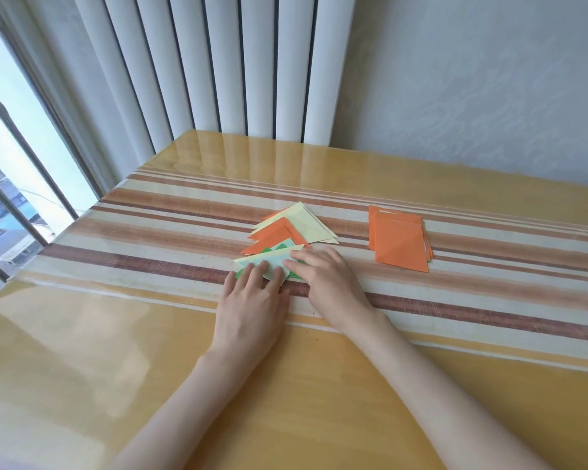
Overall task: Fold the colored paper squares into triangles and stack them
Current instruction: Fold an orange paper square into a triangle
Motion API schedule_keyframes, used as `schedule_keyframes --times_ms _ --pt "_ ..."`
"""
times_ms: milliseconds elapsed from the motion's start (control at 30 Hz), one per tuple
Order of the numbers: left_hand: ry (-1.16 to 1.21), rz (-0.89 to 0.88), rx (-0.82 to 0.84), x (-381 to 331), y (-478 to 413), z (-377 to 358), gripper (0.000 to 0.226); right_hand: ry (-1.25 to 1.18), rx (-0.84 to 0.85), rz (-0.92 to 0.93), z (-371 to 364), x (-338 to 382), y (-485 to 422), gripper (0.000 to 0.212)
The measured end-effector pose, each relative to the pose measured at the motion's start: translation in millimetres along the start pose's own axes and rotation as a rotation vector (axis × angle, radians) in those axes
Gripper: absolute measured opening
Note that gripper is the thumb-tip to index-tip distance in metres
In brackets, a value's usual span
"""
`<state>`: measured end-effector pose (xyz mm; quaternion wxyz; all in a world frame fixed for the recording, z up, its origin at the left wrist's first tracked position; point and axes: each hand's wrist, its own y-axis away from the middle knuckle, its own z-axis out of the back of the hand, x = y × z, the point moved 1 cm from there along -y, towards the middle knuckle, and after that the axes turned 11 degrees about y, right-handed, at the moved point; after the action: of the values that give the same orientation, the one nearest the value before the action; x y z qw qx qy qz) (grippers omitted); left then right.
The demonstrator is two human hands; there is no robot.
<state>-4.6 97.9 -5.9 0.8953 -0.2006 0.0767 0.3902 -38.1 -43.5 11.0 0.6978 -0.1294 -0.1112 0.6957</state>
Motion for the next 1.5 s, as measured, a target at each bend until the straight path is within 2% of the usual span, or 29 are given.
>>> schedule_keyframes --times_ms 67,133,233,300,333,467,600,700,767,833,867,900,933,1000,1067,1100,1133,1200,1233,1367,1433,1500 --pt "0.001 0.006 0.014 -2 1 1 0.045 -0.044 0.160 -0.035 3 -6 6 0.067" --pt "0.006 0.039 -0.001 -4 -1 2 0.044 -0.065 0.178 -0.050 6 -13 8 0.061" --pt "0.112 0.158 -0.037 -4 -12 5 0.037 -0.130 -0.038 -0.272 17 -46 21 0.042" --pt "0.226 0.243 -0.077 -1 -15 5 0.025 -0.084 -0.158 -0.428 24 -77 36 0.031" --pt "0.251 0.261 -0.099 0 -15 4 0.023 -0.049 -0.122 -0.491 26 -92 43 0.034" --pt "0.222 0.259 -0.129 -1 -10 -4 0.020 -0.044 0.258 -0.665 19 -119 57 0.083" --pt "0.187 0.238 -0.140 -1 -11 -8 0.018 -0.022 0.291 -0.733 10 -116 52 0.091" --pt "0.175 0.245 -0.138 -1 -12 -9 0.017 0.169 0.196 -0.678 7 -111 51 0.072" --pt "0.185 0.239 -0.158 -1 -12 -8 0.016 0.239 0.013 -0.580 7 -105 52 0.041" --pt "0.178 0.197 -0.197 -2 -12 -8 0.016 0.206 -0.178 -0.529 9 -100 55 0.014" --pt "0.172 0.169 -0.219 -3 -12 -8 0.017 0.198 -0.245 -0.537 10 -99 57 0.008" --pt "0.170 0.140 -0.243 -3 -11 -8 0.017 0.185 -0.293 -0.549 12 -97 60 0.012" --pt "0.172 0.106 -0.273 -4 -10 -7 0.017 0.153 -0.351 -0.534 15 -95 62 0.018" --pt "0.194 0.023 -0.340 -11 -7 -3 0.023 0.019 -0.521 -0.484 35 -85 70 0.014" --pt "0.253 -0.063 -0.394 -24 -2 6 0.033 -0.208 -0.659 -0.568 58 -71 78 0.034" --pt "0.288 -0.103 -0.415 -33 1 10 0.032 -0.334 -0.665 -0.644 66 -65 82 0.042" --pt "0.323 -0.145 -0.429 -43 4 14 0.029 -0.461 -0.641 -0.707 73 -58 87 0.042" --pt "0.396 -0.245 -0.414 -63 13 20 0.024 -0.707 -0.511 -0.836 72 -51 97 0.022" --pt "0.432 -0.301 -0.372 -72 18 21 0.025 -0.797 -0.435 -0.902 70 -48 103 0.025" --pt "0.439 -0.469 -0.067 -90 39 12 0.044 -0.920 -0.296 -0.965 56 -44 128 0.050" --pt "0.363 -0.488 0.002 -89 42 3 0.051 -0.985 -0.269 -0.973 53 -41 136 0.047" --pt "0.300 -0.499 0.006 -88 43 -5 0.042 -1.068 -0.175 -0.997 53 -39 141 0.036"
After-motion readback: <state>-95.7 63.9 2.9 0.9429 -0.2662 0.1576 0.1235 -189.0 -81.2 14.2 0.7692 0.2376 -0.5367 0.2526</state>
